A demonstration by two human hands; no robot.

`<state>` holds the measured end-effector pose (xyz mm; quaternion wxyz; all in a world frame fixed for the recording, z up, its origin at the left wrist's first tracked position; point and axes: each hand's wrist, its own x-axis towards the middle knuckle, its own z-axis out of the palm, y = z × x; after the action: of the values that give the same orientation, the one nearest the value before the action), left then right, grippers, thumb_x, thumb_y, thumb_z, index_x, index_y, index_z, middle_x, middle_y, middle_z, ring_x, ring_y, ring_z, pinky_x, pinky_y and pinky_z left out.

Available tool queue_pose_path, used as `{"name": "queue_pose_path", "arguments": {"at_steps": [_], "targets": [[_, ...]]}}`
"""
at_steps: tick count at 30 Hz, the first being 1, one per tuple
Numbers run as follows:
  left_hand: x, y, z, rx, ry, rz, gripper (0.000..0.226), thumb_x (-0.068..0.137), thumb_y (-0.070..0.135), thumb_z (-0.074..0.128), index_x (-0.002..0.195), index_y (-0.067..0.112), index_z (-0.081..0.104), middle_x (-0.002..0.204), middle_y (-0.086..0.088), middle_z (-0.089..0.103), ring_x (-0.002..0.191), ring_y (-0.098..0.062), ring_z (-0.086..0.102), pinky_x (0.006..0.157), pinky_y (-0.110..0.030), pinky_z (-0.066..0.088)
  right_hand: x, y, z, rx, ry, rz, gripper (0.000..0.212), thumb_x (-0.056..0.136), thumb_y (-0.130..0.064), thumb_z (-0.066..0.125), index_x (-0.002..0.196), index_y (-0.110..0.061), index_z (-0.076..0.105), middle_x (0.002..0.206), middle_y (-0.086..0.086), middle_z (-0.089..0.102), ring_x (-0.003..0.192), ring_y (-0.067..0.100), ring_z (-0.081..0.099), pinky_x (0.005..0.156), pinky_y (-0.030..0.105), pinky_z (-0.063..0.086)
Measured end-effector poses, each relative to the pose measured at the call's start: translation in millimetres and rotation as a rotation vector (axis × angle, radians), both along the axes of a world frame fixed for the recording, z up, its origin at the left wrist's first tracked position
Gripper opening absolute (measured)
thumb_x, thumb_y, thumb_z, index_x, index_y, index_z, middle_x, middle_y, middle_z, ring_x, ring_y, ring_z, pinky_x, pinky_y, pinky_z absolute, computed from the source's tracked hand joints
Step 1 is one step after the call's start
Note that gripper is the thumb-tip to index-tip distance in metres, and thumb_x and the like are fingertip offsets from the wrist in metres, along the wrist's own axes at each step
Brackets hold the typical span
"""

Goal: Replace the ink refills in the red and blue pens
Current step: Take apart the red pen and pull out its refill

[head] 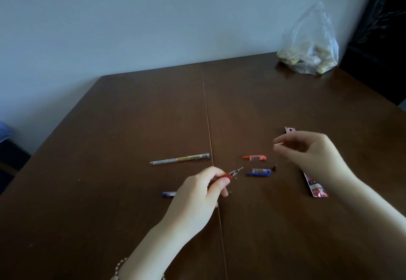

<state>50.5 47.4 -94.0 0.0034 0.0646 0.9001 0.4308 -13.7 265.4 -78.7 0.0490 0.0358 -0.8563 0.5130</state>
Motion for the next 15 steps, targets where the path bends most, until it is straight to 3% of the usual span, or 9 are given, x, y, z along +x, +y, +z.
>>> {"name": "queue_pose_path", "arguments": {"at_steps": [3, 8, 12, 15], "targets": [[1.2, -1.7, -0.7, -0.010, 0.010, 0.017, 0.010, 0.090, 0.029, 0.047, 0.096, 0.029, 0.056, 0.075, 0.015, 0.061, 0.061, 0.008, 0.054, 0.053, -0.007, 0.045, -23.7, 16.7, -9.8, 0.341, 0.055, -0.037, 0.008, 0.074, -0.012, 0.068, 0.080, -0.018, 0.070, 0.068, -0.009, 0.063, 0.066, -0.002, 0.055, 0.055, 0.004, 0.038], [3.1, -4.8, -0.2, -0.031, 0.026, 0.049, 0.010, 0.089, 0.031, 0.048, 0.095, 0.030, 0.056, 0.078, 0.016, 0.062, 0.066, 0.008, 0.056, 0.055, -0.005, 0.044, -47.0, 12.0, -27.0, 0.577, -0.093, 0.177, 0.010, 0.077, -0.016, 0.066, 0.084, -0.022, 0.069, 0.070, -0.014, 0.059, 0.066, -0.003, 0.050, 0.056, 0.008, 0.035], [1.3, -10.0, -2.3, -0.116, 0.072, 0.114, 0.014, 0.088, 0.031, 0.051, 0.100, 0.030, 0.057, 0.096, 0.014, 0.061, 0.086, -0.004, 0.058, 0.073, -0.013, 0.049, -48.2, 8.2, -27.4, 0.572, -0.121, 0.272, 0.017, 0.076, -0.013, 0.065, 0.087, -0.024, 0.068, 0.071, -0.020, 0.057, 0.067, -0.006, 0.052, 0.054, 0.002, 0.039], [-11.8, -16.0, -4.5, -0.293, 0.170, 0.103, 0.023, 0.089, 0.027, 0.049, 0.111, 0.025, 0.055, 0.111, 0.009, 0.058, 0.099, -0.007, 0.053, 0.081, -0.016, 0.044, -43.2, 11.2, -26.1, 0.541, -0.108, 0.263, 0.024, 0.076, -0.010, 0.065, 0.092, -0.027, 0.066, 0.075, -0.022, 0.057, 0.071, -0.007, 0.052, 0.059, 0.007, 0.038]]}}
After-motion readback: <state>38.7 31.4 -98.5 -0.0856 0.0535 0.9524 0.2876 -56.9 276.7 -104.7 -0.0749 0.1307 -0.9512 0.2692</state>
